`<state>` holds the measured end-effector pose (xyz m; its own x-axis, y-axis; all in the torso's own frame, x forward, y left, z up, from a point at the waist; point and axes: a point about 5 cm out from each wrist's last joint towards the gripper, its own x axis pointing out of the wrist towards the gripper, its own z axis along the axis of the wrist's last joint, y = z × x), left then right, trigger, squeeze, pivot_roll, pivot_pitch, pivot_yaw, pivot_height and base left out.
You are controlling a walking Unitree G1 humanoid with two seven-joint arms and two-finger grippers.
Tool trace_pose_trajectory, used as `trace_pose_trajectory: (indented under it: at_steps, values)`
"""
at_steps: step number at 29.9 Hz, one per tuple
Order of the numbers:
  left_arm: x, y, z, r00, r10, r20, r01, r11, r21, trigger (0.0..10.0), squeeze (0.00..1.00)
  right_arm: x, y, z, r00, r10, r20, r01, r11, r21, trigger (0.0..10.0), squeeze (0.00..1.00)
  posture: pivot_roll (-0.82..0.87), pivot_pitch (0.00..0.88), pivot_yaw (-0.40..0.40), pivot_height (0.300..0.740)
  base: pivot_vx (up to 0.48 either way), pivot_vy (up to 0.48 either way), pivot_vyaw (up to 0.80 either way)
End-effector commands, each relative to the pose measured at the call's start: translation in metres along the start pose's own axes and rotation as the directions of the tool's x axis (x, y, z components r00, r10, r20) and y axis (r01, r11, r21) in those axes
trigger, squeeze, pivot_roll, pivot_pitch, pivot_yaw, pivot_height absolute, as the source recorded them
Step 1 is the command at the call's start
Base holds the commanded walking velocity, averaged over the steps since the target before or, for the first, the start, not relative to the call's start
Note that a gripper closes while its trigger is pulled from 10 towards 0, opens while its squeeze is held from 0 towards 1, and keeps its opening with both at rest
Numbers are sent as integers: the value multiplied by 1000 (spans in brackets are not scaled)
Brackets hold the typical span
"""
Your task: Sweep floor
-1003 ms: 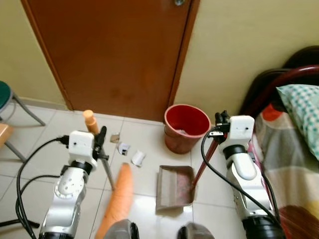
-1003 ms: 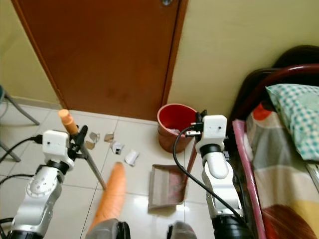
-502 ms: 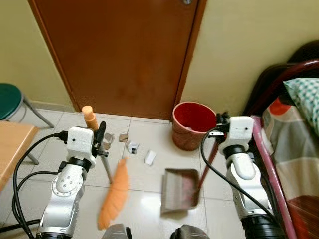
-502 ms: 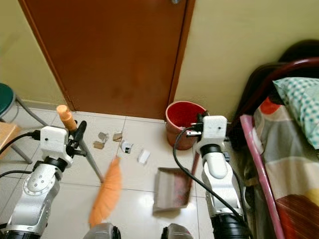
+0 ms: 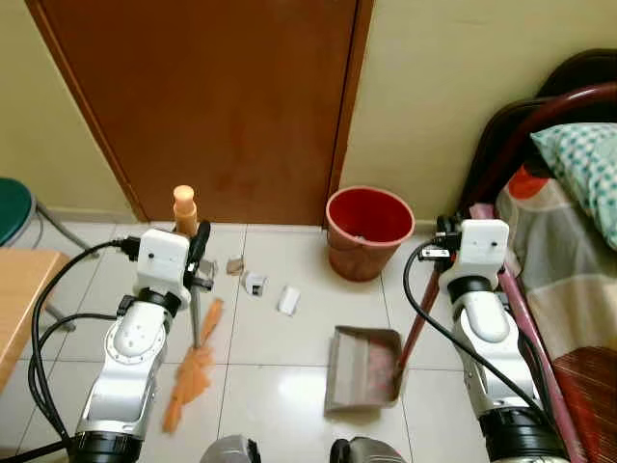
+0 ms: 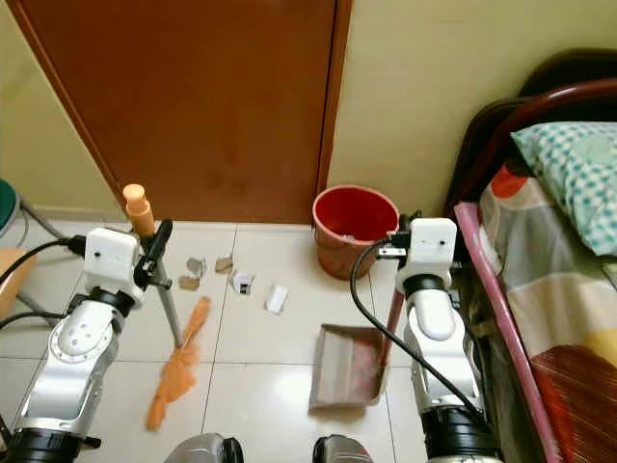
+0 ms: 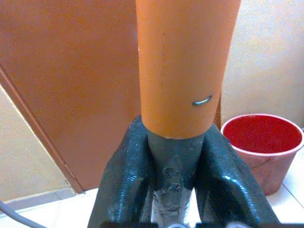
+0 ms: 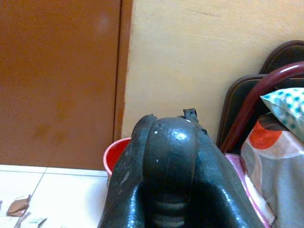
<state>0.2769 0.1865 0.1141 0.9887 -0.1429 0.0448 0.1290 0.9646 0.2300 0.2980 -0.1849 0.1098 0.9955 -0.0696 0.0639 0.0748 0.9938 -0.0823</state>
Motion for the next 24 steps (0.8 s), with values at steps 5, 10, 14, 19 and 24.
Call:
trace_pose_trajectory:
  at_steps: [5, 10, 14, 19, 24]
  values:
    - [4, 4, 9, 999, 7, 47, -7, 1000, 5, 10000, 0, 4, 4, 7, 999, 1, 33, -2, 1000, 27, 10000, 0, 14, 86, -21, 740, 408, 0, -625]
    - [4, 4, 8, 999, 8, 43, -8, 1000, -1, 10000, 0, 5, 6, 6, 999, 18, 33, -19, 1000, 20, 10000, 0, 13, 85, -20, 740, 375, 0, -549]
    - [5, 4, 8, 999, 9, 43, -9, 1000, -1, 10000, 0, 5, 3, 6, 1000, 12, 29, -13, 1000, 19, 10000, 0, 12, 87, -19, 740, 321, 0, -108]
    - [7, 6, 10, 999, 19, 49, -19, 1000, 7, 10000, 0, 5, 3, 7, 999, 10, 32, -10, 1000, 19, 10000, 0, 1, 99, -16, 740, 109, 0, 0]
    - [7, 8, 11, 998, 32, 52, -32, 999, 10, 10000, 0, 4, 2, 7, 999, 8, 34, -9, 1000, 3, 10000, 0, -3, 104, -14, 740, 0, 0, 0]
